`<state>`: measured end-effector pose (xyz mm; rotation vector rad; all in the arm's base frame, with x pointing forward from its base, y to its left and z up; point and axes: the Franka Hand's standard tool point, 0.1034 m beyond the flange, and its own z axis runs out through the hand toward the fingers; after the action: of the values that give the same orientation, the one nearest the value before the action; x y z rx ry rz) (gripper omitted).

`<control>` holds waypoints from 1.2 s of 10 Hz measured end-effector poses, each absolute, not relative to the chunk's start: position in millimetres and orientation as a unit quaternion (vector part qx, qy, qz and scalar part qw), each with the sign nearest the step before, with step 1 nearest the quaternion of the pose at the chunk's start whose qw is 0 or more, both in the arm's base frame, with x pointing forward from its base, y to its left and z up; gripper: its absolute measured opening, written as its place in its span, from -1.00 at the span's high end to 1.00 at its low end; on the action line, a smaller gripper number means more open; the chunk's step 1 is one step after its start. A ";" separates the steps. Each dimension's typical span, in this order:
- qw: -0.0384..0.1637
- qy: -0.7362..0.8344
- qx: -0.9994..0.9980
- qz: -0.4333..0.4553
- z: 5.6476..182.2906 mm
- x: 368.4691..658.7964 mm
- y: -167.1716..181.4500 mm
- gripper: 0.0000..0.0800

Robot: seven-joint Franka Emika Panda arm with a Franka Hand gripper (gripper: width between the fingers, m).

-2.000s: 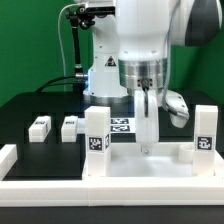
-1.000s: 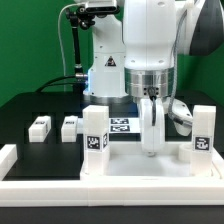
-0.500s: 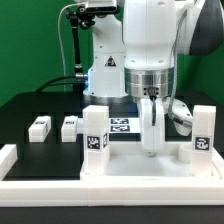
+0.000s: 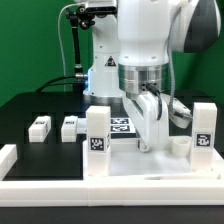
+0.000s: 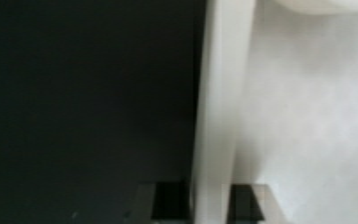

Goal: Assemble desk

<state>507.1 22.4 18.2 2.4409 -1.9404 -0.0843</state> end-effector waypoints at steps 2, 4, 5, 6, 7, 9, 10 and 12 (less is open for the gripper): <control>0.013 -0.547 0.837 -0.018 16.2 495.2 -1.9 0.83; 0.014 -0.510 0.860 -0.024 14.6 491.9 -1.1 0.83; 0.015 -0.471 0.881 -0.026 13.6 489.2 -8.0 0.83; 0.013 -0.382 0.924 -0.032 11.4 485.1 -25.7 0.82; 0.010 -0.331 0.943 -0.026 10.3 487.9 -33.5 0.82; 0.012 -0.280 0.960 -0.009 7.8 486.4 -31.7 0.83; 0.013 -0.249 0.968 -0.008 8.2 486.5 -31.9 0.83; 0.013 -0.196 0.981 -0.008 8.0 486.5 -34.2 0.83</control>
Offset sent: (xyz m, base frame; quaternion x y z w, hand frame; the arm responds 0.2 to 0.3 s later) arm 0.0000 0.0000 0.0000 0.0000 0.0000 -0.1938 0.9810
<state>486.5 -34.2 8.0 3.0557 -0.6104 -0.0259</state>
